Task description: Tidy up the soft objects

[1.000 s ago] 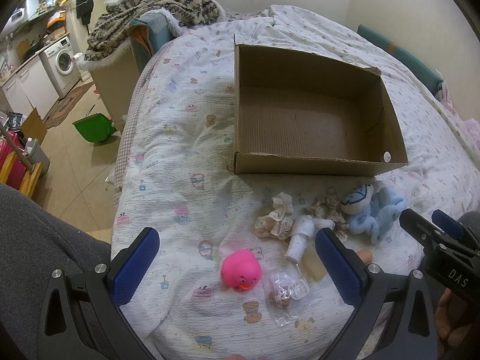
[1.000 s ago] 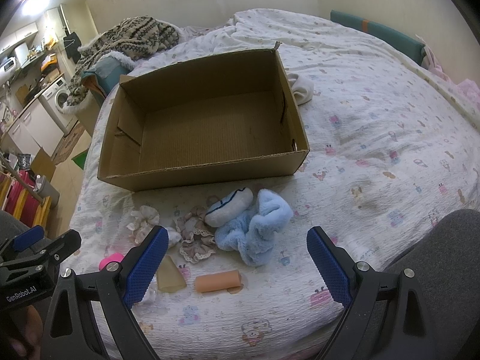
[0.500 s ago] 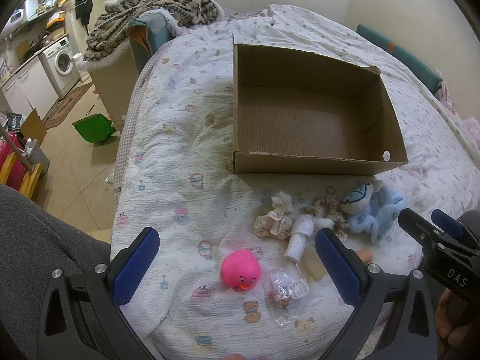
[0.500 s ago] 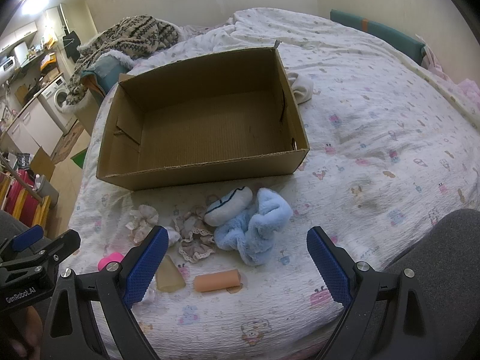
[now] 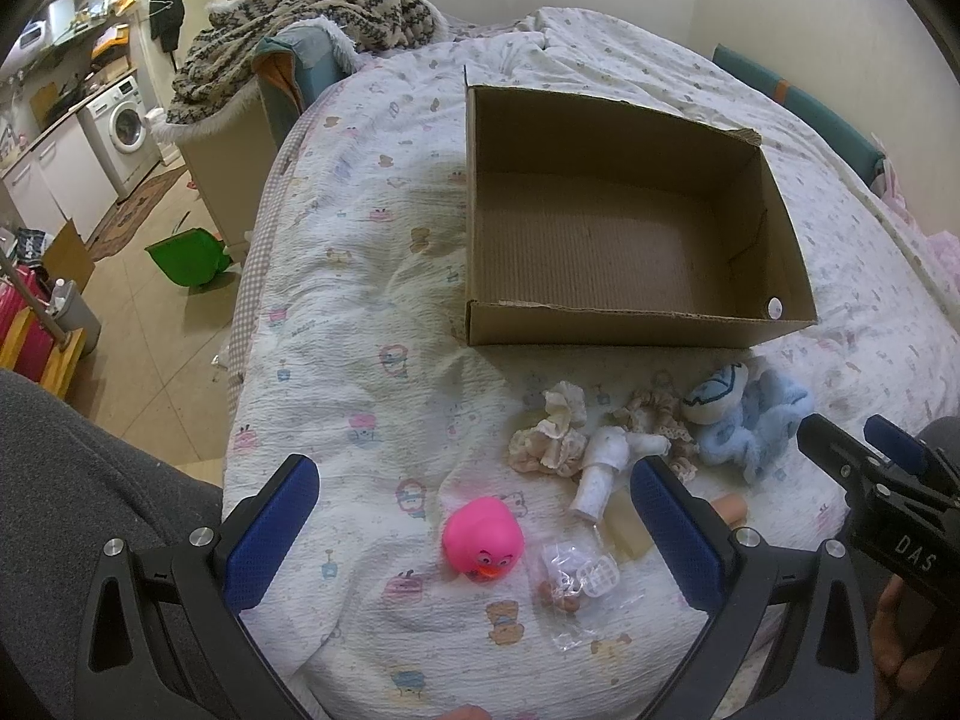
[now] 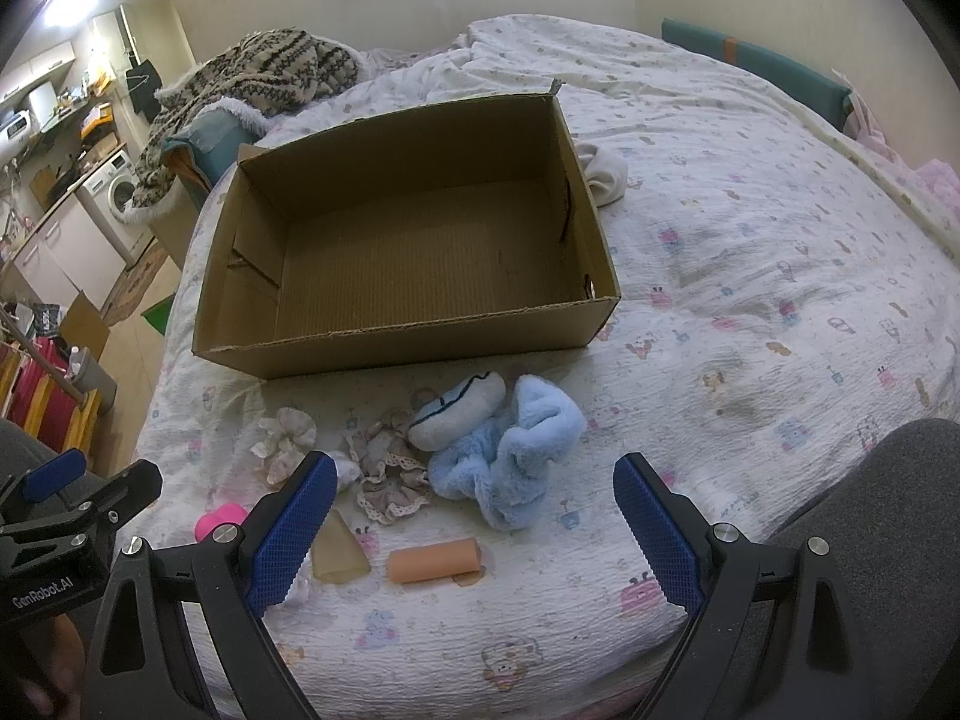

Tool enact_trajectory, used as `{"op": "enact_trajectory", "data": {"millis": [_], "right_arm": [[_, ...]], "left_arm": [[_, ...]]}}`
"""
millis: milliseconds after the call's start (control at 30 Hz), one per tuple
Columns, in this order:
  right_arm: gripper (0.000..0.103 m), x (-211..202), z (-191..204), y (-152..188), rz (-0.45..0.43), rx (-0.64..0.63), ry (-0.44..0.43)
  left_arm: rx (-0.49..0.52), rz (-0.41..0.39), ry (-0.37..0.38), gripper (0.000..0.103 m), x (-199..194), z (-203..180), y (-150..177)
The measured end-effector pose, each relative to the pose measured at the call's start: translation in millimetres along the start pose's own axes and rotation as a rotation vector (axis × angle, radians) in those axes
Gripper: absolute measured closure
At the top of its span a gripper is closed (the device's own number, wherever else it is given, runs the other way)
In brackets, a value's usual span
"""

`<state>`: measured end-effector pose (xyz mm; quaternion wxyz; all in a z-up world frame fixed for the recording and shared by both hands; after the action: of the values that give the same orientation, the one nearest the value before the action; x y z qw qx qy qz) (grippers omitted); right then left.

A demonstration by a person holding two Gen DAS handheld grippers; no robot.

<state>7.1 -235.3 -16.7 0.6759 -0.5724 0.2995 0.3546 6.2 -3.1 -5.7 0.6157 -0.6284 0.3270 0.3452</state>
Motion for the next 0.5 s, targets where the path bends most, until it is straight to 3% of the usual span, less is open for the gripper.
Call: {"op": "enact_trajectory", "data": {"millis": [200,367,500], "right_arm": [[0.003,1,-1,2,0.001,0.001,0.000],[0.003,1,-1,3,0.002,0.001,0.000],[0.003,1,-1,3,0.002,0.002,0.000]], "left_arm": [[-0.007,0.023,-0.010,0.000,5,3,2],[-0.034,0.173,-0.003,0.003,35,12,6],[-0.061,0.280,0.018,0.017,59,18,13]]}}
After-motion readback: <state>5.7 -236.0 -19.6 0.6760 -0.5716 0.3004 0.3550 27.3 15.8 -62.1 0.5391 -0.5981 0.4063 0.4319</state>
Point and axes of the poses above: each gripper's, at about its wrist camera, not at the fingertips, and x roughly the way its jaws point, z to its left, y to its underside, the point moved 1 cm from there along x, roughly the way its jaws point, and after that the axes turned 1 degree about -y, right-handed, at the moved point
